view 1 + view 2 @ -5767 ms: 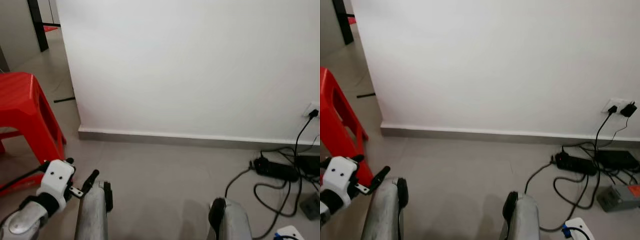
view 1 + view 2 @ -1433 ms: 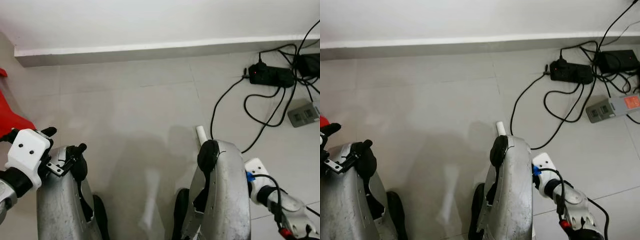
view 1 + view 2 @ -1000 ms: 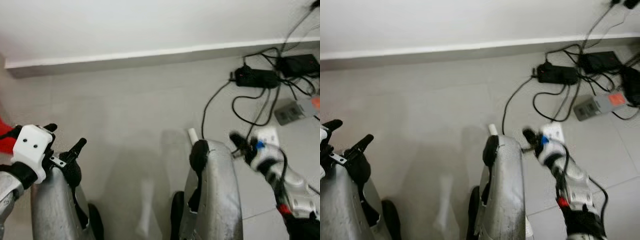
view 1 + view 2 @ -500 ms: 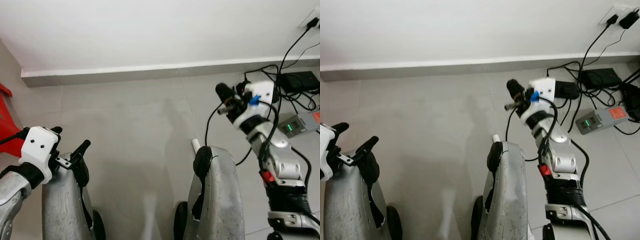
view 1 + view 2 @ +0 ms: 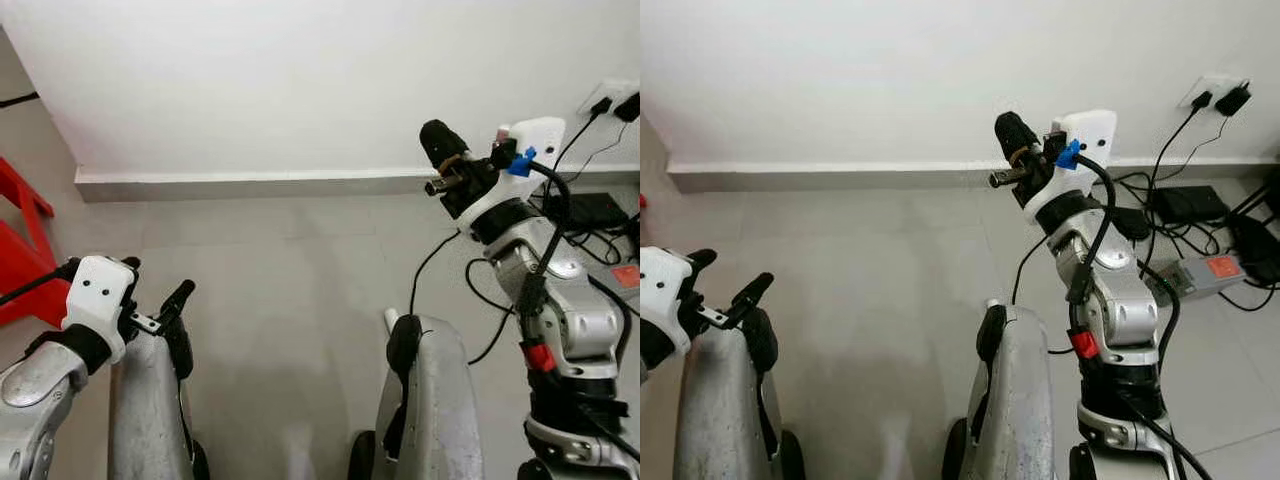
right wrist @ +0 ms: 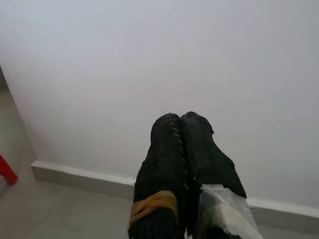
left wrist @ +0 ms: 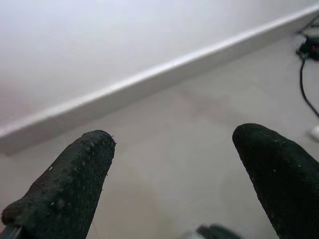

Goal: Building children table

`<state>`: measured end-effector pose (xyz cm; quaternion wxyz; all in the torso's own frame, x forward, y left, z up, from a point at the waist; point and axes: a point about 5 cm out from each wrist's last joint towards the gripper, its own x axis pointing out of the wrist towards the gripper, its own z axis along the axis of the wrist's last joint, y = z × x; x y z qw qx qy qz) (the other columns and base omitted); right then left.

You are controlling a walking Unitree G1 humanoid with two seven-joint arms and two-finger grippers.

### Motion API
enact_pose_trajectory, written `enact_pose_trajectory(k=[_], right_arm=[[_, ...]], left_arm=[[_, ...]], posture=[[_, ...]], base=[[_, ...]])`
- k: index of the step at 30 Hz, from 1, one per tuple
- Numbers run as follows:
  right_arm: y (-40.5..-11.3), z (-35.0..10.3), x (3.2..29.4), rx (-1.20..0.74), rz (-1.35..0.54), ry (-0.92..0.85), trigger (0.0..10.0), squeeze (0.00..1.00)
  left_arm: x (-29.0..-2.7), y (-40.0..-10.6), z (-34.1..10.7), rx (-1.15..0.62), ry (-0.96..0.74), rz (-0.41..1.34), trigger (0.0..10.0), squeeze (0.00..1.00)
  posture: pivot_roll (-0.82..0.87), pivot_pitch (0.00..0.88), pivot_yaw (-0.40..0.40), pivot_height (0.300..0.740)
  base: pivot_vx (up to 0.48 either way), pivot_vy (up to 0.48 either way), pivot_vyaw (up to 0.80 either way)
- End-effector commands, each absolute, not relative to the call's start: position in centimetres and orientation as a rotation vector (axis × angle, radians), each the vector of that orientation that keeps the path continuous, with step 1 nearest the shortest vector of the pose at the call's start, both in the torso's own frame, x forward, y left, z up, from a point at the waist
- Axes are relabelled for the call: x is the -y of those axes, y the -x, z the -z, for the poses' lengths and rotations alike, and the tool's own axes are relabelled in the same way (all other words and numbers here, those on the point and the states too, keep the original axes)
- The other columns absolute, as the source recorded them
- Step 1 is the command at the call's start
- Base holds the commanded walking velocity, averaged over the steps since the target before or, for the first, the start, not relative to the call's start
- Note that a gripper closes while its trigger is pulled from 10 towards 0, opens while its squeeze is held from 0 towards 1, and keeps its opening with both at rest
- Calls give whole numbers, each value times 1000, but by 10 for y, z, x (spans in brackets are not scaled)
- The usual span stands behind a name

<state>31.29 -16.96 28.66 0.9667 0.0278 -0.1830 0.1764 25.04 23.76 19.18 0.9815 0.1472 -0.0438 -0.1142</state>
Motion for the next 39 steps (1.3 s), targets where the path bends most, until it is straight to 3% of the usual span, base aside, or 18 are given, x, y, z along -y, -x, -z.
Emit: enact_pose_trajectory(k=[1,15,17,18,39], right_arm=[[-309,-283,167,352,-364,-70,10000,0],[-293,-262,154,250,-314,-123,10000,0],[-291,-259,154,243,-298,-136,10000,59],[-289,-257,156,232,-259,-158,10000,1000],[-275,-238,163,183,-163,-125,10000,1000]], left_arm=[[-234,-251,-188,88,-288,235,10000,0],[-211,-265,-191,157,-228,252,10000,0],[-206,-266,-191,165,-217,257,10000,0],[-199,-269,-190,176,-196,266,10000,0],[-164,-278,-182,199,-126,326,10000,0]], posture=[[50,144,-150,365],[58,26,-150,410],[58,0,-146,415],[53,0,-141,425],[40,0,-135,490]], base=[[0,0,0],[0,0,0],[0,0,0],[0,0,0],[0,0,0]])
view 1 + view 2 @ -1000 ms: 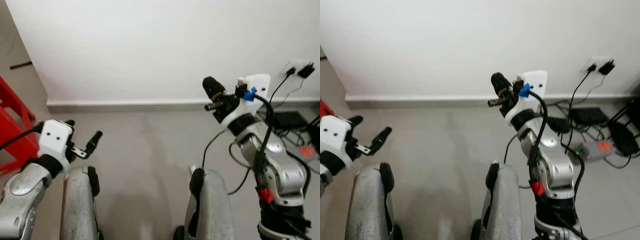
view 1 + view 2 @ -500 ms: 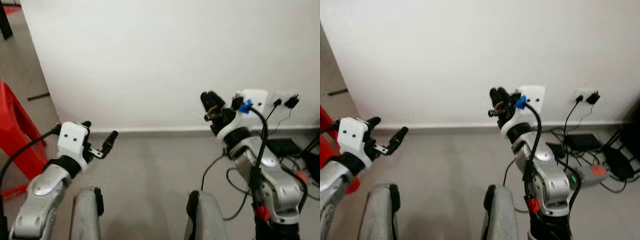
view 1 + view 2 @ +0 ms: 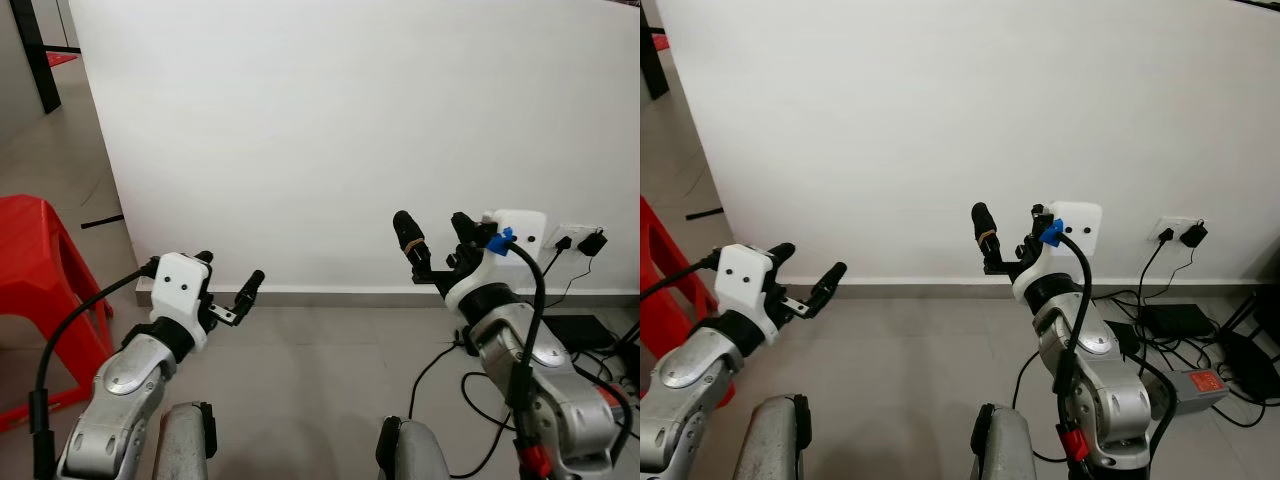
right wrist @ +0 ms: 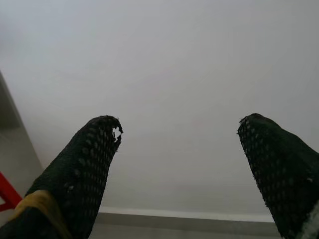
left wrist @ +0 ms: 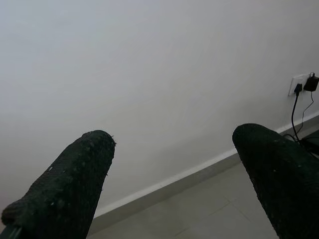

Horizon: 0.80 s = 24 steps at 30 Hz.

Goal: Building children table

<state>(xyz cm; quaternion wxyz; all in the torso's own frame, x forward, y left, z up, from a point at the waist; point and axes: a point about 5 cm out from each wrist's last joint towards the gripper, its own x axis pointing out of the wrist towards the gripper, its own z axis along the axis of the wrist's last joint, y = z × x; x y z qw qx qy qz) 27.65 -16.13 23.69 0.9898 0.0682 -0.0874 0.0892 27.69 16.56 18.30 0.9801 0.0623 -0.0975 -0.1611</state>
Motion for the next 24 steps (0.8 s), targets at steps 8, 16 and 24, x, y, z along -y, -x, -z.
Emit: enact_pose_trajectory(k=[8,16,24], right_arm=[[-270,-236,164,192,-133,-106,10000,1000],[-269,-234,162,197,-112,-109,10000,1000],[-267,-232,164,197,-91,-114,10000,1000]], left_arm=[[-164,-280,-184,206,-140,327,10000,0],[-166,-288,-189,226,-167,330,10000,0],[-166,-289,-192,236,-180,331,10000,0]], posture=[[45,0,-124,520],[49,0,-106,560],[61,0,-96,590]], base=[[0,0,0],[0,0,0],[0,0,0]])
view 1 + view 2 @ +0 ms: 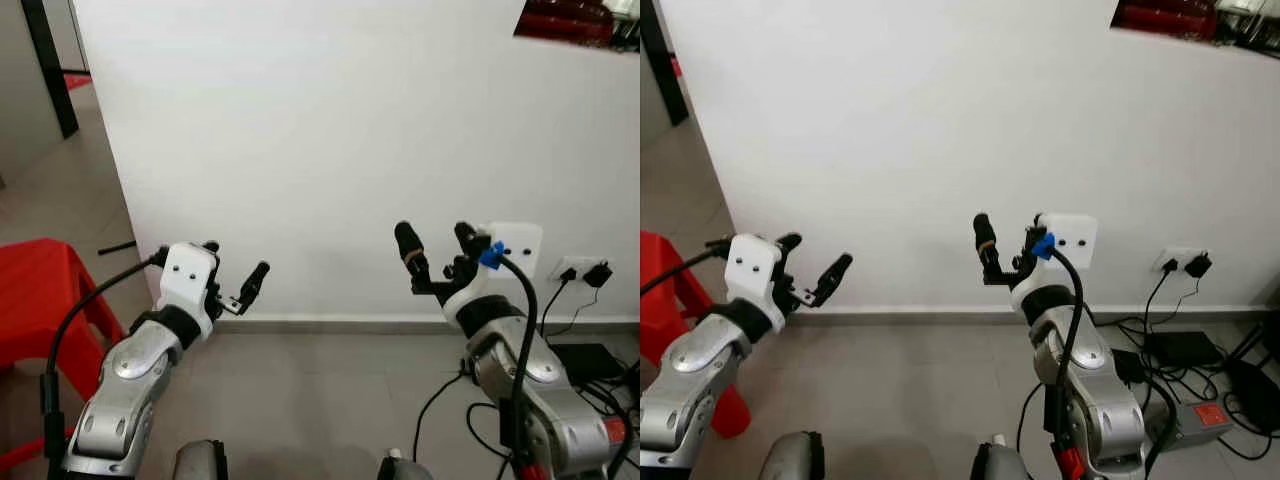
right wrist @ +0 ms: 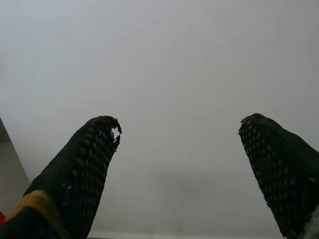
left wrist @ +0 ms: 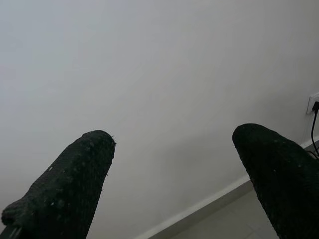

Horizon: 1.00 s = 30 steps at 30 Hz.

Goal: Building children table

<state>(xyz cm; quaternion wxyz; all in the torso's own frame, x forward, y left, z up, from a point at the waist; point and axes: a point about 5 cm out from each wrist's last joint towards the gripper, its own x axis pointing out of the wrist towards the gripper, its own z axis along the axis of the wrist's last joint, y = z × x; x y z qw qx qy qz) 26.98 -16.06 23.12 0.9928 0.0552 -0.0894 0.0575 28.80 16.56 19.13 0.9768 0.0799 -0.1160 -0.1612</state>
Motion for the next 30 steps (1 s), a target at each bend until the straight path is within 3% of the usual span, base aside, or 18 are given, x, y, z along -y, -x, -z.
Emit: enact_pose_trajectory(k=[1,30], right_arm=[[-267,-232,164,197,-91,-114,10000,1000],[-271,-232,159,227,-64,-125,10000,1000]], left_arm=[[-166,-289,-192,236,-180,331,10000,0],[-169,-301,-195,257,-194,322,10000,0]], posture=[[61,0,-96,590],[72,0,-67,710]], base=[[0,0,0],[0,0,0]])
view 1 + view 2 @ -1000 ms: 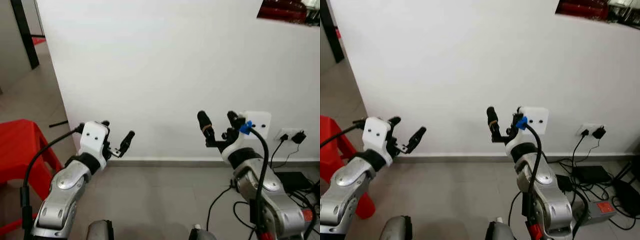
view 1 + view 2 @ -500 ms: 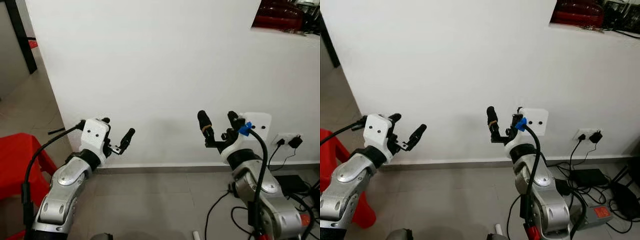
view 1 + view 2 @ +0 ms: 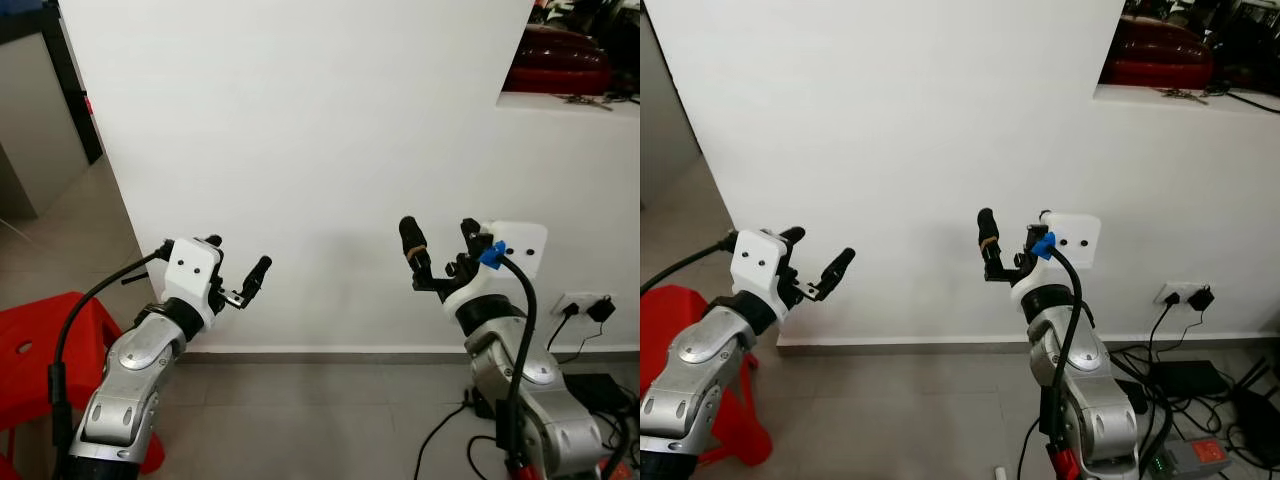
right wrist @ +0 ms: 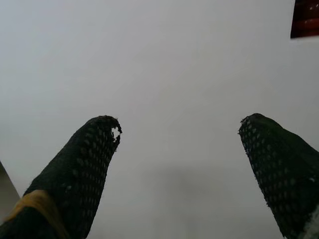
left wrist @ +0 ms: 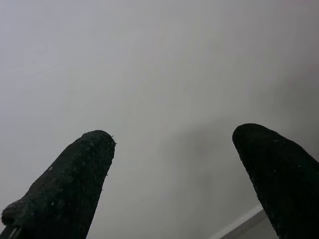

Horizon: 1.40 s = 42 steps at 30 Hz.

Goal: Building children table

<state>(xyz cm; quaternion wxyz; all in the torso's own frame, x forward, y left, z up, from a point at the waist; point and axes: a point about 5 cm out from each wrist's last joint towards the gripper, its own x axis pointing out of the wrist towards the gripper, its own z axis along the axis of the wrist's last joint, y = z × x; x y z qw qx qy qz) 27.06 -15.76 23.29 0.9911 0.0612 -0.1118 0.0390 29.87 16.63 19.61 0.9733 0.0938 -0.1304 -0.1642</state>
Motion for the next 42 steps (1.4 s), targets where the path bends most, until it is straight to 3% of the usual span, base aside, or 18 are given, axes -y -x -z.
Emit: enact_pose_trajectory(k=[1,7,32,34,42], right_arm=[[-271,-232,159,227,-64,-125,10000,1000],[-270,-233,162,231,-58,-114,10000,1000],[-268,-224,161,217,-38,-44,10000,1000],[-271,-223,159,205,-42,-21,10000,0],[-273,-221,162,185,-30,15,10000,0]], left_arm=[[-169,-301,-195,257,-194,322,10000,0],[-168,-302,-194,259,-193,325,10000,0],[-163,-301,-192,244,-192,339,10000,0],[-165,-301,-190,230,-179,333,10000,0],[-162,-301,-189,227,-166,343,10000,0]], posture=[[72,0,-67,710],[66,0,-67,740],[67,0,-65,740],[65,0,-67,740],[64,0,-62,740]], base=[[0,0,0],[0,0,0],[0,0,0],[0,0,0],[0,0,-72]])
